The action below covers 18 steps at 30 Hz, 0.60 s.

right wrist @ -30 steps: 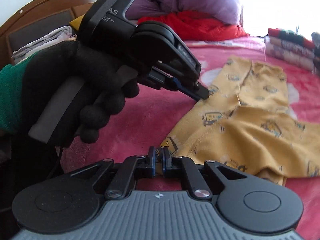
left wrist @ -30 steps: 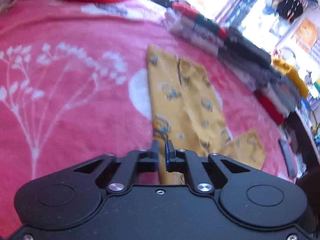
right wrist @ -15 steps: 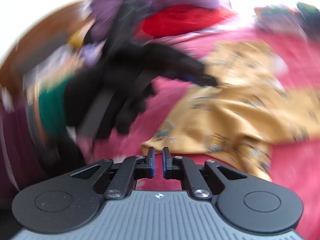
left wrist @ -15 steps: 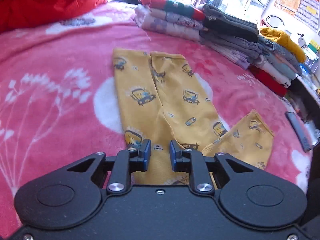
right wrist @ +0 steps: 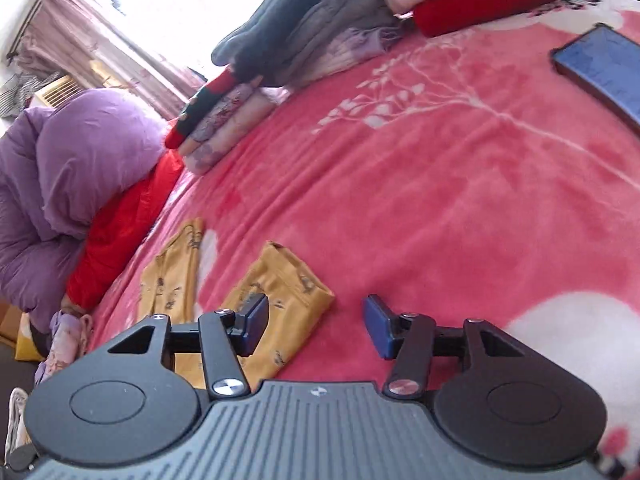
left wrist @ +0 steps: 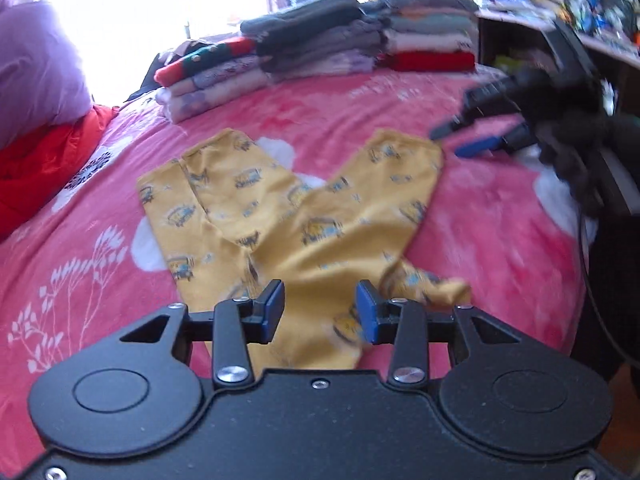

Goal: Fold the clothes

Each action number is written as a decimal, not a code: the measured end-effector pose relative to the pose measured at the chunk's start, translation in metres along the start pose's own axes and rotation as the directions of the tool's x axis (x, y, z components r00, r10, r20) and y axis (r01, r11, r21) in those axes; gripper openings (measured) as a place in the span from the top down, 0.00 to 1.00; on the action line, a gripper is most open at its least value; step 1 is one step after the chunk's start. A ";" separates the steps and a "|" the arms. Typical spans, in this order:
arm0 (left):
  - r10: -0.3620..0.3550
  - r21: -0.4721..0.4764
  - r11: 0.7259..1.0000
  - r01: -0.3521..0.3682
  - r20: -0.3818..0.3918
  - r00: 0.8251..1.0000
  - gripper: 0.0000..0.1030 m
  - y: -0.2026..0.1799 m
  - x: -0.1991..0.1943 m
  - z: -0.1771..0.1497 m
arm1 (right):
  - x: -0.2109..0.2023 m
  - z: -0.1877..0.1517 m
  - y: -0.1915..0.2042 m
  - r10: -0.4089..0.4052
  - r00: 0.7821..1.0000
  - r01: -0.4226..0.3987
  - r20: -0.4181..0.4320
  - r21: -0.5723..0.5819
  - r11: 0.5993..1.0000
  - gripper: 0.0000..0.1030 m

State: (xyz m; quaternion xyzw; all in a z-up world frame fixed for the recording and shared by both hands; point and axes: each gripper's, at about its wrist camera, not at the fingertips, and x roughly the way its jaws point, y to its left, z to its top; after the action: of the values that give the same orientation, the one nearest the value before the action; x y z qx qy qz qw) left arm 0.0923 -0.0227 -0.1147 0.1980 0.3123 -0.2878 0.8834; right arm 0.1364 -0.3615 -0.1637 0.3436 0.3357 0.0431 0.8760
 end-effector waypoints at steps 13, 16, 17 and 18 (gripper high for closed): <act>-0.010 0.033 0.999 0.012 -0.050 0.999 0.63 -0.002 0.000 -0.038 | 0.009 0.030 0.016 0.093 0.994 -0.100 0.056 0.127 0.987 0.92; -0.027 0.015 1.000 0.028 -0.028 0.999 0.63 0.001 -0.002 -0.041 | 0.006 0.043 0.027 0.116 0.991 -0.126 0.063 0.186 0.974 0.92; -0.029 0.023 0.999 0.030 -0.020 0.999 0.63 0.001 -0.003 -0.042 | 0.007 0.046 0.033 0.119 0.991 -0.129 0.064 0.195 0.972 0.92; -0.032 0.030 0.999 0.032 -0.012 0.999 0.64 0.000 -0.004 -0.043 | 0.007 0.050 0.039 0.122 0.990 -0.132 0.064 0.201 0.971 0.92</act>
State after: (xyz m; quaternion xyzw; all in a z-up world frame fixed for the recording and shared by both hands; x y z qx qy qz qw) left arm 0.0710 0.0018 -0.1438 0.2081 0.3162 -0.3054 0.8738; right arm 0.1784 -0.3582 -0.1160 0.4535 0.2930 0.0555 0.8399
